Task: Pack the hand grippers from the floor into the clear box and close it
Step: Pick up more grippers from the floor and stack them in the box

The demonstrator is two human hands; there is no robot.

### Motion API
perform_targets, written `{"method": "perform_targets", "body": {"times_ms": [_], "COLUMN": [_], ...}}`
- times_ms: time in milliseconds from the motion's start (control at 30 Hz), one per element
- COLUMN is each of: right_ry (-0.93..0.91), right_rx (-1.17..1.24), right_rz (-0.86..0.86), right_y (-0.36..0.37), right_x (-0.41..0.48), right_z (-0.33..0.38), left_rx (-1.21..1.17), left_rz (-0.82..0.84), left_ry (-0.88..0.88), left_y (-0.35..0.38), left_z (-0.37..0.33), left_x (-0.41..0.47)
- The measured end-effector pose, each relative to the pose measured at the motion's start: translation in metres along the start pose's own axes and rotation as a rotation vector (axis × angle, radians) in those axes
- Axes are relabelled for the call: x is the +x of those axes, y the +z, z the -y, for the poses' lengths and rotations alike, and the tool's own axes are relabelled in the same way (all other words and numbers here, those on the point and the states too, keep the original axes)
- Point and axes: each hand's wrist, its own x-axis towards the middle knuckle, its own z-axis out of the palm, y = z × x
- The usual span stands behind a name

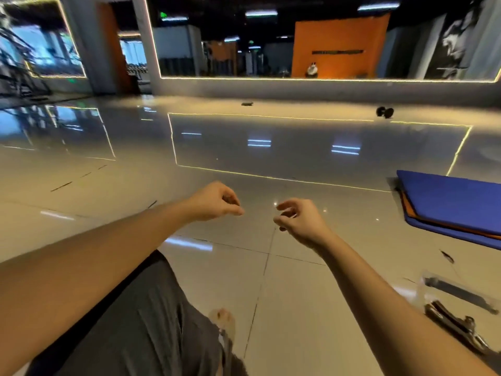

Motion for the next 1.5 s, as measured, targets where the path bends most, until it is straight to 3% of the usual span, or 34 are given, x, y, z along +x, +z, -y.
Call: {"method": "perform_targets", "body": {"times_ms": [300, 567, 900, 1100, 1500], "right_ry": [-0.184, -0.224, -0.092, -0.004, 0.011], "right_rx": [-0.152, -0.221, -0.270, -0.297, -0.501], "right_rz": [0.306, 0.487, 0.508, 0.528, 0.567], "right_y": [0.179, 0.346, 0.481, 0.562, 0.712], "right_x": [0.088, 0.162, 0.301, 0.388, 0.492], "right_z": [0.109, 0.177, 0.117, 0.071, -0.016], "left_rx": [-0.016, -0.011, 0.141, 0.192, 0.238], "left_rz": [-0.228, -0.342, -0.086, 0.043, 0.048], "left_ry": [-0.355, -0.591, -0.662, -0.631, -0.564], "left_y": [-0.127, -0.183, -0.181, -0.134, -0.008], "left_z": [0.202, 0.372, 0.516, 0.610, 0.766], "left_x": [-0.088, -0.142, -0.035, 0.045, 0.125]}}
